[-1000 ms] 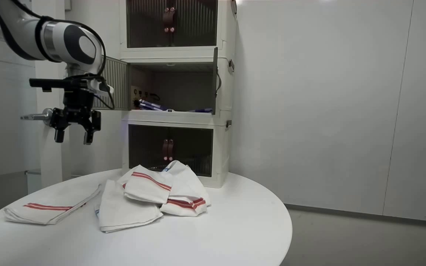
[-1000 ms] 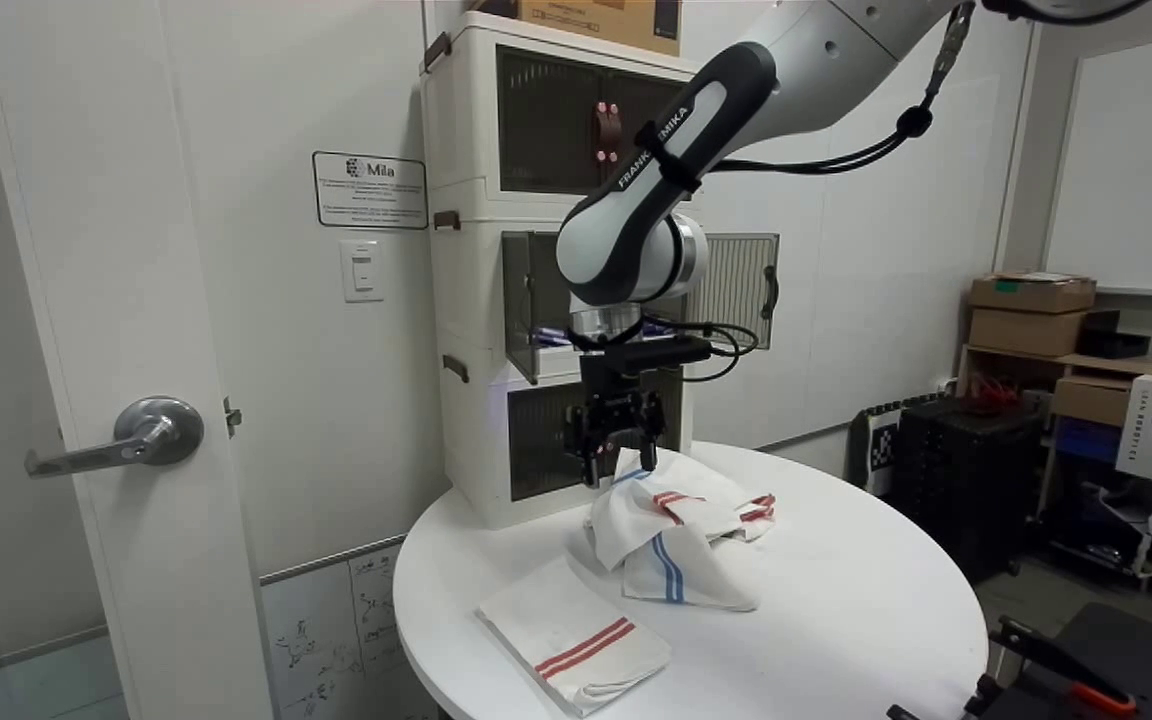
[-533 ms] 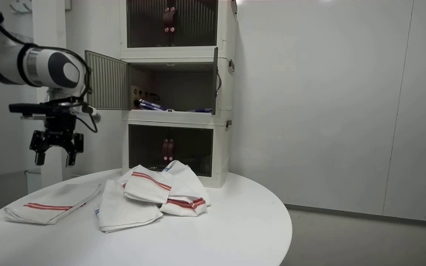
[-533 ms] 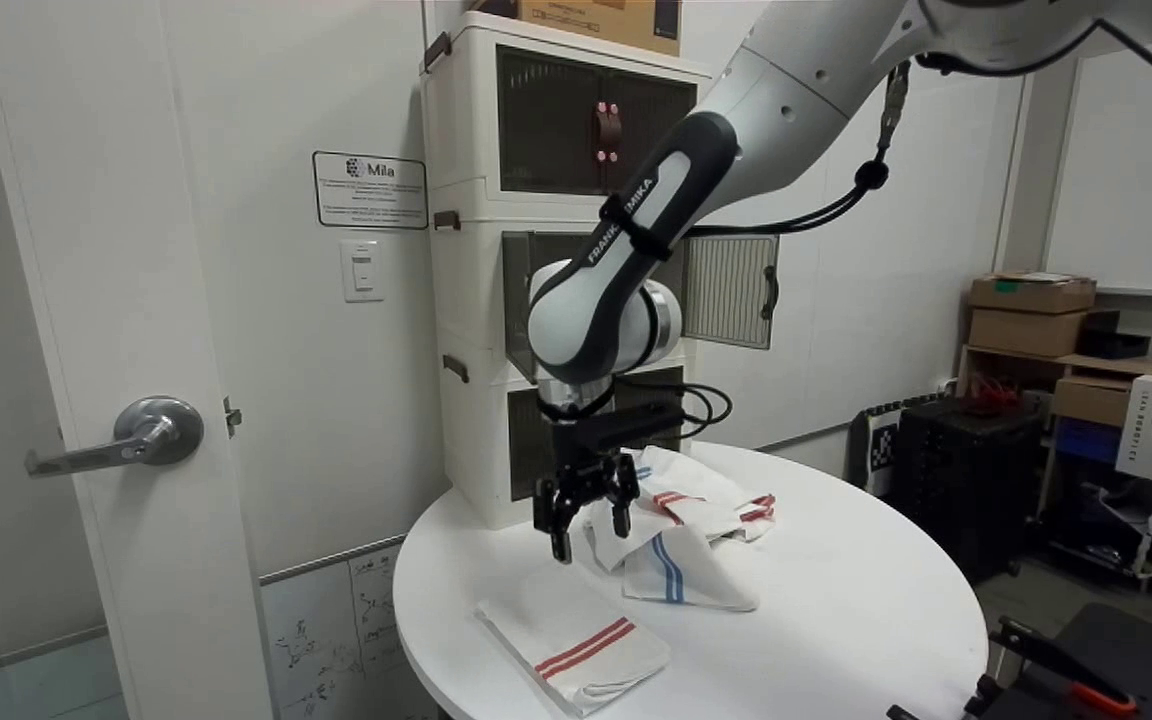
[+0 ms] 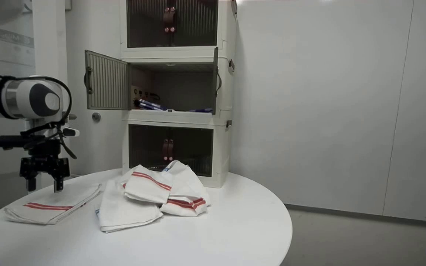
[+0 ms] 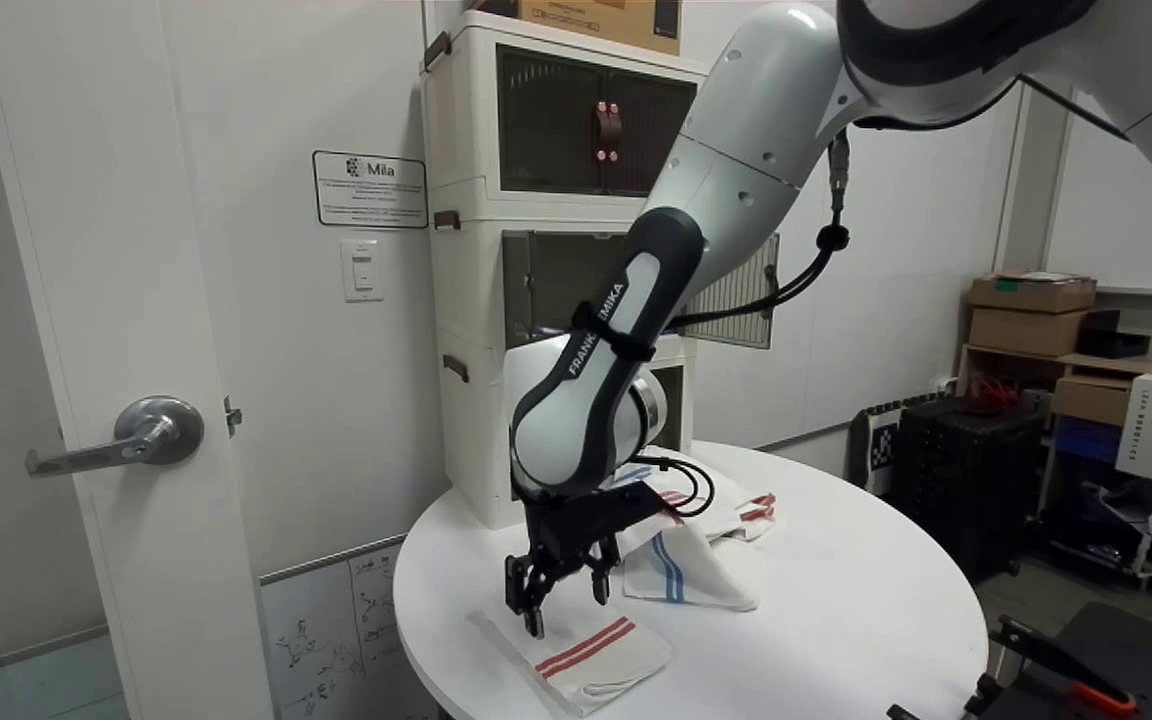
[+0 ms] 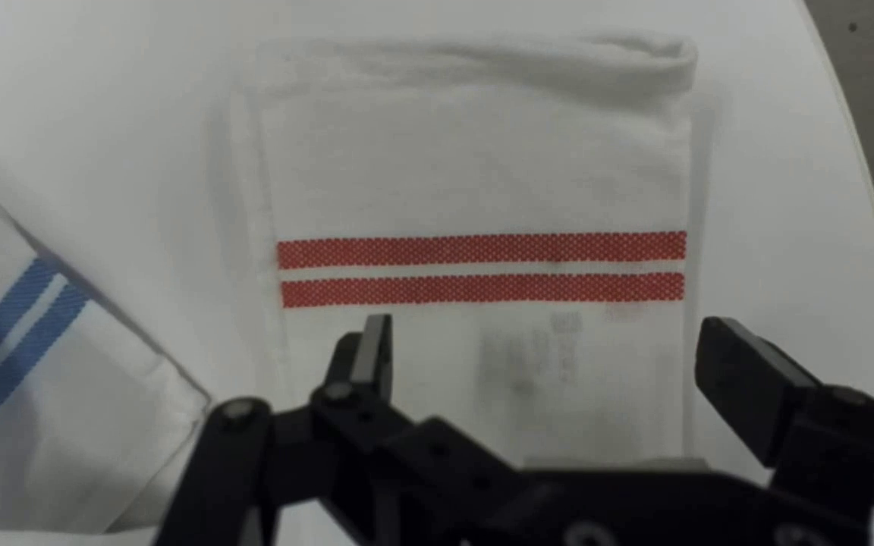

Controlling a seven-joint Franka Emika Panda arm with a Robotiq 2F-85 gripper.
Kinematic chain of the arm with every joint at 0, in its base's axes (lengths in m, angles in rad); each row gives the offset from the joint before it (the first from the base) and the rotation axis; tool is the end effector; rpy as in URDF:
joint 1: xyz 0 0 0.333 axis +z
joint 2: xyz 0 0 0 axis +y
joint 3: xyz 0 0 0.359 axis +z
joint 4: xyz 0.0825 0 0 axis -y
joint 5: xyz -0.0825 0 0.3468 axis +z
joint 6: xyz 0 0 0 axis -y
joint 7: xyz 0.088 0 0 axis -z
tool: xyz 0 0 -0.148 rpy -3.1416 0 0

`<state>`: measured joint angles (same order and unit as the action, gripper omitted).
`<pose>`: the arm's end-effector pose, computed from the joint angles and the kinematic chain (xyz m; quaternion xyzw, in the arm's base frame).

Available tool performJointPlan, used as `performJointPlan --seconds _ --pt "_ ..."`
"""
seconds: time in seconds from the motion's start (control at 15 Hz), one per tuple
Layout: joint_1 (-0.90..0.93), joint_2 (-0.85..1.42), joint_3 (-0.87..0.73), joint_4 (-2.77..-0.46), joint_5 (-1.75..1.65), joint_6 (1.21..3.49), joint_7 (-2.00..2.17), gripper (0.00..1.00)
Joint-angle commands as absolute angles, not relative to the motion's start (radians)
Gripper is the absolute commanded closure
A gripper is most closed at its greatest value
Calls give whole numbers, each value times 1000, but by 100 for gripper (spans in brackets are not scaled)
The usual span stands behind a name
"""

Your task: Put the towel in the middle drawer

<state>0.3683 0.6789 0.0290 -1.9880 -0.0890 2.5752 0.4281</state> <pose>0.5495 0.2299 0.1346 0.9987 0.0204 -0.0364 0.0300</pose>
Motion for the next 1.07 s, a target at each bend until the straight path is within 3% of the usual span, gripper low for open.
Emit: performJointPlan --seconds 0.0,0.4,0.47,0.53,1.0 --pt "412 734 -37 -1961 -95 2630 514 0" --pt "374 801 -2 -1909 -50 2629 456 0" --pt "372 809 3 -1901 -46 2625 449 10" --pt "370 814 7 -1895 -45 2623 438 28" --pt "373 816 11 -1876 -52 2614 409 81"
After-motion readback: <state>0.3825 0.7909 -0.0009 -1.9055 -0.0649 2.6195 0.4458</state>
